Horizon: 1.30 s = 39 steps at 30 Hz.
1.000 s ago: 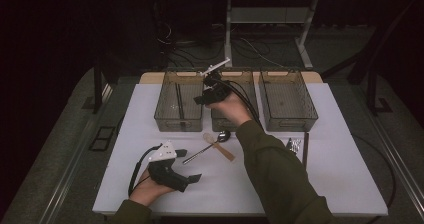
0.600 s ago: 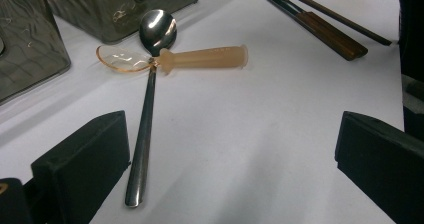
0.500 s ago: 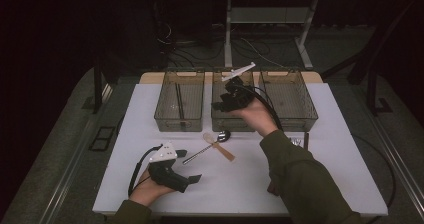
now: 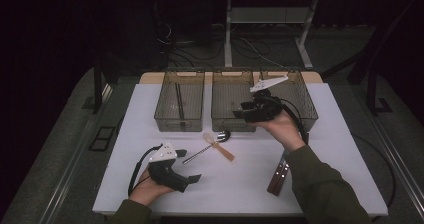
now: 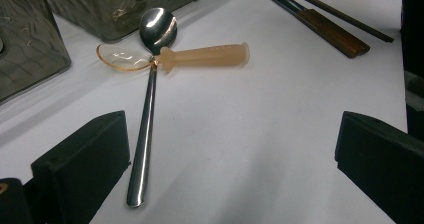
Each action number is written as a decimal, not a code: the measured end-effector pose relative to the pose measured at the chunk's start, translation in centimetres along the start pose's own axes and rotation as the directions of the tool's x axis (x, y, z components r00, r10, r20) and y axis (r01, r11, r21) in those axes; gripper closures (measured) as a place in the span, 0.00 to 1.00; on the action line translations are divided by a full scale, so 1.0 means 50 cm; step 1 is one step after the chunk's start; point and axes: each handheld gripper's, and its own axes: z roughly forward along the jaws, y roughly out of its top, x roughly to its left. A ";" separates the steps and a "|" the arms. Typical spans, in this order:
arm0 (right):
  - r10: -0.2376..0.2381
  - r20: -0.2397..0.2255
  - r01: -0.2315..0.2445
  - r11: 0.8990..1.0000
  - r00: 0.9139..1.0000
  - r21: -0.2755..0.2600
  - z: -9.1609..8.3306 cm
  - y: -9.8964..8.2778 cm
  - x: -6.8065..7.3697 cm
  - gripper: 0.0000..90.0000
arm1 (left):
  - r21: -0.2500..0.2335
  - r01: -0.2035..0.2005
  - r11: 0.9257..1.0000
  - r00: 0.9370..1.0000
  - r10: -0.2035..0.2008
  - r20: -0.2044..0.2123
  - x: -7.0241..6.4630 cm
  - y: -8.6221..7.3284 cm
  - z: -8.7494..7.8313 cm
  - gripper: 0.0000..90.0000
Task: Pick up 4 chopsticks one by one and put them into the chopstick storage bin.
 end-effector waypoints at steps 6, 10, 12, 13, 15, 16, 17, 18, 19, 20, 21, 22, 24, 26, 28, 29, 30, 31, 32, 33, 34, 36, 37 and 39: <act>-0.013 0.019 0.014 1.000 1.000 -0.008 -0.037 -0.046 -0.002 0.70 | 0.002 -0.004 1.000 1.000 0.004 0.001 0.000 0.001 0.000 0.00; 0.003 0.032 -0.002 1.000 0.999 -0.001 -0.060 -0.080 -0.009 0.78 | -0.001 -0.001 1.000 1.000 0.001 0.001 0.000 0.001 0.001 0.00; 0.010 0.044 -0.010 1.000 0.999 0.008 -0.070 -0.099 -0.014 0.82 | 0.000 0.000 1.000 1.000 0.000 0.002 0.000 0.001 0.002 0.00; 0.012 0.049 -0.013 1.000 0.999 0.012 -0.075 -0.109 -0.016 0.84 | 0.000 0.003 1.000 1.000 -0.003 0.004 -0.001 0.000 0.002 0.00; 0.028 0.058 -0.029 0.999 0.998 0.019 -0.085 -0.130 -0.023 0.87 | 0.002 0.003 1.000 1.000 -0.003 0.003 0.000 0.000 0.002 0.00; 0.035 0.065 -0.037 0.999 0.997 0.023 -0.090 -0.140 -0.026 0.89 | 0.003 0.004 1.000 1.000 -0.004 0.003 0.000 0.000 0.002 0.00; 0.042 0.070 -0.044 0.999 0.997 0.023 -0.096 -0.149 -0.030 0.91 | 0.003 0.004 1.000 1.000 -0.004 0.002 0.000 0.000 0.002 0.00; 0.049 0.072 -0.051 0.998 0.996 0.022 -0.102 -0.159 -0.034 0.92 | 0.003 0.003 1.000 1.000 -0.003 0.002 0.000 0.000 0.002 0.00; 0.059 0.077 -0.061 0.998 0.995 0.020 -0.108 -0.169 -0.037 0.94 | 0.001 0.003 1.000 1.000 -0.003 0.003 0.000 0.001 0.002 0.00; 0.067 0.079 -0.069 0.997 0.995 0.026 -0.113 -0.177 -0.041 0.97 | 0.001 0.002 1.000 1.000 -0.002 0.003 0.000 0.001 0.002 0.00; 0.073 0.081 -0.075 0.997 0.994 0.032 -0.118 -0.185 -0.045 0.98 | 0.001 0.002 1.000 1.000 -0.002 0.003 0.000 0.001 0.002 0.00; 0.079 0.085 -0.082 0.996 0.993 0.031 -0.124 -0.192 -0.048 0.99 | 0.000 0.001 1.000 1.000 -0.001 0.003 0.000 0.001 0.002 0.00; 0.091 0.099 -0.095 0.995 0.991 0.032 -0.135 -0.207 -0.055 0.99 | -0.001 0.005 1.000 1.000 -0.005 0.000 0.000 0.001 0.001 0.00; 0.104 0.116 -0.109 0.993 0.988 0.040 -0.145 -0.221 -0.063 0.99 | -0.001 0.004 1.000 1.000 -0.004 -0.001 -0.001 0.001 0.001 0.00; 0.110 0.142 -0.118 0.992 0.984 0.049 -0.154 -0.235 -0.073 0.99 | 0.000 0.007 1.000 1.000 -0.007 -0.001 -0.001 0.001 0.001 0.00; 0.117 0.152 -0.126 0.991 0.981 0.051 -0.159 -0.242 -0.078 0.99 | 0.000 0.006 1.000 1.000 -0.006 -0.001 -0.001 0.001 0.001 0.00; 0.121 0.166 -0.132 0.990 0.979 0.055 -0.164 -0.250 -0.084 0.99 | 0.001 0.004 1.000 1.000 -0.004 -0.001 -0.001 0.001 0.001 0.00; 0.129 0.181 -0.141 0.988 0.975 0.057 -0.169 -0.257 -0.090 0.99 | 0.001 0.005 1.000 1.000 -0.005 -0.001 -0.001 0.001 0.002 0.00; 0.132 0.195 -0.146 0.987 0.972 0.060 -0.174 -0.263 -0.097 0.99 | 0.001 0.005 1.000 1.000 -0.005 -0.001 -0.001 0.001 0.002 0.00; 0.134 0.210 -0.150 0.987 0.969 0.062 -0.178 -0.270 -0.104 0.99 | 0.001 0.005 1.000 1.000 -0.005 -0.002 -0.001 0.001 0.002 0.00; 0.138 0.226 -0.156 0.986 0.964 0.064 -0.182 -0.276 -0.112 0.99 | 0.003 0.004 1.000 1.000 -0.004 -0.003 -0.001 0.001 0.003 0.00; 0.150 0.257 -0.173 0.983 0.955 0.067 -0.189 -0.286 -0.129 0.99 | 0.003 0.004 1.000 1.000 -0.004 -0.003 -0.002 0.001 0.003 0.00; 0.155 0.275 -0.180 0.981 0.949 0.069 -0.191 -0.291 -0.138 0.99 | 0.002 0.005 1.000 1.000 -0.005 -0.003 -0.002 0.001 0.004 0.00; 0.171 0.300 -0.202 0.977 0.939 0.075 -0.193 -0.302 -0.156 0.99 | 0.004 0.003 1.000 1.000 -0.003 -0.003 -0.003 0.001 0.004 0.00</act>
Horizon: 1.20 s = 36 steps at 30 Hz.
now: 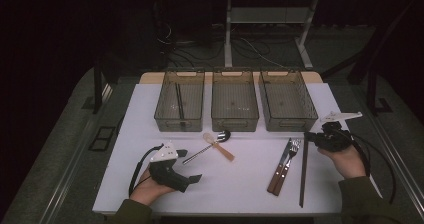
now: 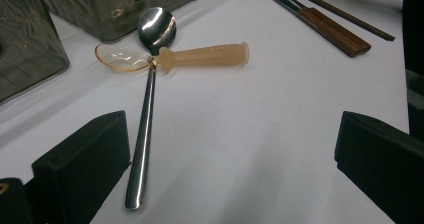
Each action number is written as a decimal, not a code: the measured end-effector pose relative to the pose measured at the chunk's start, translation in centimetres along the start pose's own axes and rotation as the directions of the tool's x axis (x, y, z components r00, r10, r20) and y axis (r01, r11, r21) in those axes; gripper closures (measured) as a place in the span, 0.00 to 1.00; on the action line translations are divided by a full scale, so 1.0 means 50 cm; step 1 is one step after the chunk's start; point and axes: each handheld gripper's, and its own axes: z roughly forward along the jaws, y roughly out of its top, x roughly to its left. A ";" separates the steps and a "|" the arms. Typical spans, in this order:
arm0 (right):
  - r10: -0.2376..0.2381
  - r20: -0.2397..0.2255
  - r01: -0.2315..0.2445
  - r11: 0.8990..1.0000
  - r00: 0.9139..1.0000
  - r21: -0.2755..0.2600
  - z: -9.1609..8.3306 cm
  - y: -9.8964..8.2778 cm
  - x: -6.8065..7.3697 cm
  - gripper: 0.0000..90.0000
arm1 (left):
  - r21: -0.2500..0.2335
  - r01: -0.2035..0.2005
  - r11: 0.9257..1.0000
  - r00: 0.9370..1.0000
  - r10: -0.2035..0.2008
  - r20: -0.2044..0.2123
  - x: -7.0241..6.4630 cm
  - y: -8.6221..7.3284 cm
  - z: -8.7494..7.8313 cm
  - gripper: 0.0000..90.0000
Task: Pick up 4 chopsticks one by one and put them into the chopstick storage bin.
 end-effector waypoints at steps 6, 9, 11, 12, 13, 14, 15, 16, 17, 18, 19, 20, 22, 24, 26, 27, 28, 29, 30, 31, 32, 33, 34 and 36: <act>0.043 0.057 -0.046 0.998 0.997 0.043 0.024 -0.017 -0.045 0.99 | 0.010 -0.012 1.000 1.000 0.012 0.002 0.000 0.000 0.001 0.00; 0.060 0.068 -0.063 0.997 0.996 0.048 0.037 -0.020 -0.059 0.99 | 0.014 -0.013 1.000 1.000 0.013 0.002 0.000 -0.001 0.002 0.00; 0.073 0.072 -0.077 0.996 0.995 0.053 0.046 -0.021 -0.065 0.99 | 0.016 -0.012 1.000 1.000 0.012 0.002 0.000 -0.001 0.003 0.00; 0.077 0.073 -0.081 0.995 0.994 0.053 0.050 -0.021 -0.067 0.99 | 0.017 -0.012 1.000 1.000 0.012 0.001 0.000 -0.001 0.003 0.00; 0.084 0.078 -0.088 0.995 0.993 0.055 0.055 -0.022 -0.069 0.99 | 0.017 -0.012 1.000 1.000 0.012 0.001 0.000 -0.001 0.004 0.00; 0.083 0.076 -0.088 0.995 0.994 0.056 0.060 -0.022 -0.071 0.99 | 0.019 -0.012 1.000 1.000 0.012 0.001 0.000 -0.001 0.004 0.00; 0.087 0.081 -0.091 0.994 0.993 0.057 0.065 -0.022 -0.072 0.99 | 0.019 -0.013 1.000 1.000 0.013 0.001 0.000 -0.001 0.004 0.00; 0.088 0.084 -0.093 0.994 0.993 0.060 0.069 -0.022 -0.073 0.99 | 0.019 -0.012 1.000 1.000 0.012 0.000 -0.001 -0.001 0.004 0.00; 0.087 0.086 -0.092 0.994 0.992 0.060 0.073 -0.022 -0.074 0.99 | 0.020 -0.012 1.000 1.000 0.012 0.000 -0.001 -0.001 0.003 0.00; 0.093 0.093 -0.099 0.993 0.991 0.062 0.076 -0.022 -0.075 0.99 | 0.020 -0.013 1.000 1.000 0.013 0.000 -0.001 -0.001 0.003 0.00; 0.099 0.095 -0.105 0.993 0.991 0.059 0.079 -0.023 -0.076 0.99 | 0.020 -0.012 1.000 1.000 0.012 0.000 -0.001 -0.002 0.003 0.00; 0.094 0.091 -0.100 0.993 0.991 0.065 0.081 -0.023 -0.077 0.99 | 0.021 -0.012 1.000 1.000 0.012 -0.001 -0.001 -0.002 0.003 0.00; 0.093 0.094 -0.099 0.993 0.991 0.062 0.084 -0.022 -0.076 0.99 | 0.021 -0.013 1.000 1.000 0.013 0.000 0.000 -0.002 0.003 0.00; 0.091 0.092 -0.097 0.993 0.992 0.062 0.085 -0.021 -0.075 0.99 | 0.022 -0.013 1.000 1.000 0.013 -0.001 -0.001 -0.002 0.003 0.00; 0.090 0.091 -0.096 0.994 0.992 0.062 0.086 -0.021 -0.074 0.99 | 0.021 -0.013 1.000 1.000 0.013 -0.001 -0.001 -0.002 0.003 0.00; 0.090 0.090 -0.095 0.994 0.992 0.062 0.086 -0.020 -0.073 0.99 | 0.021 -0.013 1.000 1.000 0.013 -0.001 -0.001 -0.002 0.003 0.00; 0.091 0.090 -0.096 0.993 0.992 0.061 0.086 -0.020 -0.073 0.99 | 0.021 -0.013 1.000 1.000 0.013 -0.001 -0.001 -0.002 0.003 0.00; 0.091 0.088 -0.096 0.993 0.992 0.061 0.086 -0.020 -0.072 0.99 | 0.021 -0.013 1.000 1.000 0.013 -0.001 -0.001 -0.002 0.003 0.00; 0.090 0.086 -0.096 0.994 0.992 0.060 0.087 -0.020 -0.072 0.99 | 0.021 -0.013 1.000 1.000 0.013 -0.001 -0.001 -0.002 0.003 0.00; 0.090 0.080 -0.095 0.994 0.993 0.060 0.087 -0.020 -0.071 0.99 | 0.022 -0.014 1.000 1.000 0.014 -0.001 -0.001 -0.002 0.003 0.00; 0.097 0.079 -0.102 0.993 0.992 0.057 0.089 -0.019 -0.070 0.99 | 0.021 -0.014 1.000 1.000 0.014 0.000 -0.001 -0.002 0.003 0.00; 0.095 0.075 -0.099 0.993 0.993 0.059 0.089 -0.018 -0.068 0.99 | 0.022 -0.014 1.000 1.000 0.014 -0.001 -0.001 -0.002 0.003 0.00; 0.089 0.072 -0.093 0.994 0.993 0.060 0.090 -0.018 -0.067 0.99 | 0.022 -0.014 1.000 1.000 0.014 -0.001 -0.001 -0.002 0.003 0.00; 0.086 0.067 -0.090 0.994 0.994 0.060 0.092 -0.016 -0.064 0.99 | 0.021 -0.014 1.000 1.000 0.014 0.000 -0.001 -0.002 0.003 0.00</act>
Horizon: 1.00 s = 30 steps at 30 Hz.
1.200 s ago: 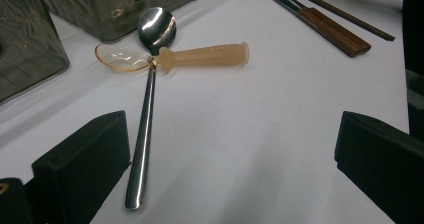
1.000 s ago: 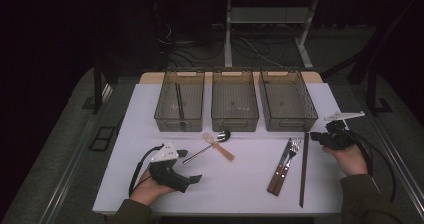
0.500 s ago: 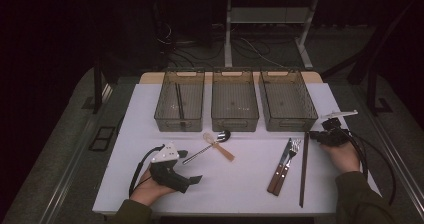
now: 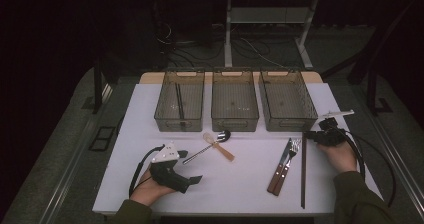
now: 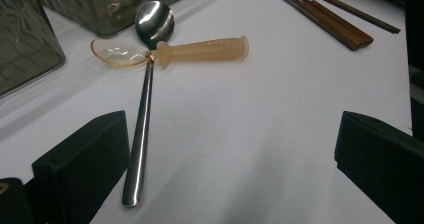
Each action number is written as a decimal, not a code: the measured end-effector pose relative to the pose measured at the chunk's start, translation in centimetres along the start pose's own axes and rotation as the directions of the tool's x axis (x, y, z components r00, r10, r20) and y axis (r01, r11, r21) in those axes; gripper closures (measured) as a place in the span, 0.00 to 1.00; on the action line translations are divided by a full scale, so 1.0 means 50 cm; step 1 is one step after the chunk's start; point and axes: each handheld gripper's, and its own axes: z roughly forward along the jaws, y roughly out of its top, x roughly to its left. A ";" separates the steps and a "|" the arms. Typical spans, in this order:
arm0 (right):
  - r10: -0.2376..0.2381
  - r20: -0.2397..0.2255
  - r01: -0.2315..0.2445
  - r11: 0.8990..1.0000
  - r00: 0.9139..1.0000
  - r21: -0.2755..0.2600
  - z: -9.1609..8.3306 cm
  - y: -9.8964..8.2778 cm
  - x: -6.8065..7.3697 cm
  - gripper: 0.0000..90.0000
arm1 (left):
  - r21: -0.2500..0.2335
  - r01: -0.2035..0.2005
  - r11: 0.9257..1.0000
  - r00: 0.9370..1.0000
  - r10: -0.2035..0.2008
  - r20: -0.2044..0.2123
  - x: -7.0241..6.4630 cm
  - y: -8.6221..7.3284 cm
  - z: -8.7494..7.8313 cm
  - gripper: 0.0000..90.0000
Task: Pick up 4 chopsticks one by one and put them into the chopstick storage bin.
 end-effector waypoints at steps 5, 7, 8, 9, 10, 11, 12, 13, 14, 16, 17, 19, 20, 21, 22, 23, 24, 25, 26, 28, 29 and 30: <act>-0.004 -0.014 0.004 1.000 1.000 0.001 0.003 0.002 0.008 0.99 | 0.000 -0.001 1.000 1.000 0.001 0.000 0.000 0.000 0.000 0.00; -0.010 -0.018 0.010 1.000 1.000 -0.001 0.004 0.003 0.011 0.99 | 0.000 -0.002 1.000 1.000 0.002 0.000 0.000 0.000 0.000 0.00; -0.016 -0.022 0.016 1.000 1.000 -0.004 0.005 0.004 0.013 0.99 | 0.000 -0.002 1.000 1.000 0.002 0.000 0.000 0.000 0.000 0.00; -0.019 -0.024 0.019 1.000 1.000 -0.003 0.006 0.004 0.015 0.99 | 0.000 -0.001 1.000 1.000 0.001 0.000 0.000 0.000 0.000 0.00; -0.021 -0.025 0.021 1.000 0.999 -0.003 0.007 0.005 0.017 0.99 | 0.000 -0.001 1.000 1.000 0.001 0.000 0.000 0.000 0.000 0.00; -0.024 -0.026 0.024 1.000 0.999 -0.003 0.008 0.006 0.018 0.99 | 0.000 0.000 1.000 1.000 0.000 0.001 0.000 0.000 0.000 0.00; -0.023 -0.030 0.023 1.000 0.999 -0.005 0.008 0.006 0.020 0.99 | 0.000 -0.001 1.000 1.000 0.001 0.000 0.000 0.000 0.000 0.00; -0.028 -0.031 0.028 1.000 0.999 -0.006 0.009 0.007 0.022 0.99 | 0.000 -0.001 1.000 1.000 0.001 0.000 0.000 0.000 0.000 0.00; -0.033 -0.030 0.032 0.999 0.999 -0.006 0.010 0.007 0.023 0.99 | 0.000 -0.001 1.000 1.000 0.001 0.000 0.000 0.000 0.000 0.00; -0.033 -0.033 0.033 0.999 0.999 -0.005 0.010 0.008 0.025 0.99 | 0.001 -0.002 1.000 1.000 0.002 0.001 0.000 0.000 0.000 0.00; -0.033 -0.032 0.033 0.999 0.999 -0.004 0.010 0.008 0.026 0.99 | 0.000 -0.001 1.000 1.000 0.001 0.001 -0.001 0.000 0.000 0.00; -0.033 -0.034 0.033 0.999 0.999 -0.006 0.011 0.008 0.026 0.99 | 0.000 -0.001 1.000 1.000 0.001 0.001 -0.001 0.000 0.000 0.00; -0.033 -0.037 0.033 0.999 0.999 -0.006 0.011 0.008 0.026 0.99 | 0.001 -0.003 1.000 1.000 0.003 0.001 0.000 0.000 0.000 0.00; -0.036 -0.035 0.036 0.999 0.999 -0.007 0.011 0.009 0.026 0.99 | 0.000 -0.002 1.000 1.000 0.002 0.000 0.000 0.000 0.000 0.00; -0.035 -0.037 0.035 0.999 0.999 -0.006 0.011 0.009 0.027 0.99 | 0.000 -0.002 1.000 1.000 0.002 0.001 0.000 0.000 -0.001 0.00; -0.033 -0.039 0.032 0.999 0.999 -0.006 0.011 0.009 0.028 0.99 | 0.000 -0.002 1.000 1.000 0.002 0.001 0.000 0.000 -0.001 0.00; -0.032 -0.040 0.032 0.999 0.999 -0.006 0.012 0.009 0.028 0.99 | 0.000 -0.003 1.000 1.000 0.003 0.001 0.000 0.000 0.000 0.00; -0.032 -0.040 0.032 0.999 0.999 -0.006 0.012 0.010 0.029 0.99 | 0.001 -0.003 1.000 1.000 0.003 0.001 0.000 0.000 0.000 0.00; -0.034 -0.043 0.034 0.999 0.999 -0.006 0.012 0.010 0.030 0.99 | 0.000 -0.002 1.000 1.000 0.002 0.001 -0.001 0.000 0.000 0.00; -0.036 -0.047 0.036 0.999 0.998 -0.008 0.013 0.010 0.032 0.99 | 0.000 -0.003 1.000 1.000 0.003 0.002 -0.001 0.000 0.000 0.00; -0.042 -0.050 0.041 0.999 0.998 -0.009 0.014 0.010 0.033 0.99 | 0.000 -0.002 1.000 1.000 0.002 0.001 -0.001 0.000 0.000 0.00; -0.041 -0.052 0.041 0.999 0.998 -0.007 0.014 0.011 0.034 0.99 | 0.000 -0.003 1.000 1.000 0.003 0.002 -0.001 0.000 0.000 0.00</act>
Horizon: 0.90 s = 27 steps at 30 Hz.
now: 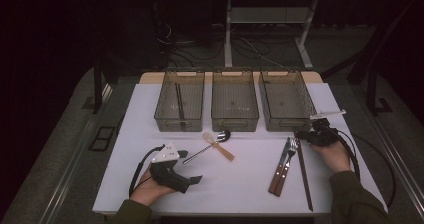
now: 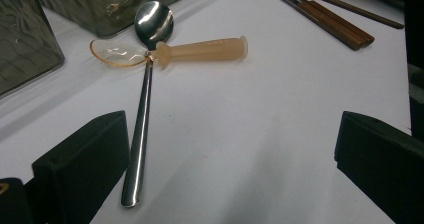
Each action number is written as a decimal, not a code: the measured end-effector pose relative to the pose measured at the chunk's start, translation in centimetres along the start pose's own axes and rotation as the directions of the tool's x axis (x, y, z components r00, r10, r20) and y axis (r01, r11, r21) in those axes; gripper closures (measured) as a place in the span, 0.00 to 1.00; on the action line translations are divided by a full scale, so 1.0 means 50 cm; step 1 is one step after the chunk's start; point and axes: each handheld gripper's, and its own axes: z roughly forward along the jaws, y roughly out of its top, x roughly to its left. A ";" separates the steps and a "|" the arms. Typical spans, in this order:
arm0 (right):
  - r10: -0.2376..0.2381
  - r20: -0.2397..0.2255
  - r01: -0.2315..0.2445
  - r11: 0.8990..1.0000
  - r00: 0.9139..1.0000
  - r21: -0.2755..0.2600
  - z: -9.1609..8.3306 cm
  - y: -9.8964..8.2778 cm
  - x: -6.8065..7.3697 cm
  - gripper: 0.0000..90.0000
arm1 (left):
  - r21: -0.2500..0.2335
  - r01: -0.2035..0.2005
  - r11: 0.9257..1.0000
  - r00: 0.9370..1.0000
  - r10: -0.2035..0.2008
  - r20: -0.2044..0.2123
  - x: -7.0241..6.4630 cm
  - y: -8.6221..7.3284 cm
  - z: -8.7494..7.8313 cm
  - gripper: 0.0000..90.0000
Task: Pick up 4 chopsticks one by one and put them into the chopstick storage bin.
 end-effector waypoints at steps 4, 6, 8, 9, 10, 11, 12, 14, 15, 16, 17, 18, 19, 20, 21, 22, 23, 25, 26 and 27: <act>-0.009 0.002 0.009 1.000 1.000 -0.002 0.001 0.001 0.001 0.99 | 0.000 0.000 1.000 1.000 0.000 0.000 0.000 0.000 0.000 0.00; -0.008 0.008 0.008 1.000 1.000 -0.003 -0.003 0.000 -0.001 0.99 | 0.000 0.000 1.000 1.000 0.000 0.000 0.000 0.000 0.000 0.00; 0.002 0.011 -0.002 1.000 1.000 -0.012 -0.012 0.000 -0.004 0.99 | -0.001 0.001 1.000 1.000 -0.001 -0.001 0.000 0.000 -0.001 0.00; 0.003 0.009 -0.003 1.000 1.000 -0.016 -0.018 -0.001 -0.006 0.99 | 0.000 0.000 1.000 1.000 0.000 -0.001 0.000 0.000 -0.001 0.00; 0.010 0.006 -0.010 1.000 1.000 -0.020 -0.025 -0.002 -0.007 0.99 | -0.002 0.002 1.000 1.000 -0.002 -0.002 0.000 0.000 -0.001 0.00; 0.011 0.006 -0.011 1.000 1.000 -0.023 -0.033 -0.004 -0.006 0.99 | -0.001 0.002 1.000 1.000 -0.002 -0.002 0.000 0.000 -0.001 0.00; 0.006 0.006 -0.005 1.000 1.000 -0.025 -0.041 -0.006 -0.004 0.99 | -0.001 0.005 1.000 1.000 -0.005 -0.003 0.001 0.000 -0.001 0.00; -0.007 -0.007 0.007 1.000 1.000 -0.030 -0.059 -0.012 0.005 0.99 | -0.001 0.004 1.000 1.000 -0.004 -0.003 0.001 0.000 0.000 0.00; -0.014 -0.016 0.013 0.999 1.000 -0.034 -0.068 -0.015 0.011 0.99 | -0.001 0.003 1.000 1.000 -0.003 -0.004 0.001 0.000 0.000 0.00; -0.015 -0.030 0.014 0.999 0.999 -0.036 -0.078 -0.019 0.018 0.99 | -0.002 0.003 1.000 1.000 -0.003 -0.003 0.000 0.000 -0.001 0.00; -0.021 -0.046 0.019 0.999 0.999 -0.040 -0.086 -0.023 0.025 0.99 | -0.004 0.003 1.000 1.000 -0.003 -0.003 0.000 0.001 0.000 0.00; -0.024 -0.055 0.021 0.999 0.998 -0.042 -0.093 -0.027 0.033 0.99 | -0.006 0.005 1.000 1.000 -0.005 -0.004 0.000 0.001 0.000 0.00; -0.027 -0.065 0.024 0.999 0.998 -0.043 -0.099 -0.031 0.041 0.99 | -0.006 0.005 1.000 1.000 -0.005 -0.005 0.000 0.001 0.000 0.00; -0.034 -0.078 0.031 0.999 0.996 -0.038 -0.104 -0.036 0.050 0.99 | -0.005 0.005 1.000 1.000 -0.005 -0.004 0.000 0.001 0.000 0.00; -0.047 -0.086 0.044 0.998 0.995 -0.033 -0.108 -0.042 0.059 0.99 | -0.003 0.002 1.000 1.000 -0.002 -0.004 0.000 0.001 0.000 0.00; -0.056 -0.094 0.054 0.998 0.994 -0.025 -0.112 -0.049 0.068 0.99 | -0.004 0.004 1.000 1.000 -0.004 -0.004 0.000 0.001 0.000 0.00; -0.061 -0.109 0.059 0.998 0.992 -0.017 -0.116 -0.057 0.076 0.99 | -0.004 0.004 1.000 1.000 -0.004 -0.004 0.000 0.001 0.000 0.00; -0.076 -0.136 0.076 0.997 0.988 -0.006 -0.123 -0.073 0.091 0.99 | -0.005 0.005 1.000 1.000 -0.005 -0.004 0.000 0.001 0.000 0.00; -0.089 -0.144 0.090 0.996 0.986 -0.002 -0.126 -0.081 0.097 0.99 | -0.003 0.004 1.000 1.000 -0.004 -0.004 0.000 0.001 0.000 0.00; -0.083 -0.156 0.086 0.996 0.984 0.014 -0.130 -0.089 0.106 0.99 | -0.004 0.003 1.000 1.000 -0.003 -0.004 0.000 0.001 0.000 0.00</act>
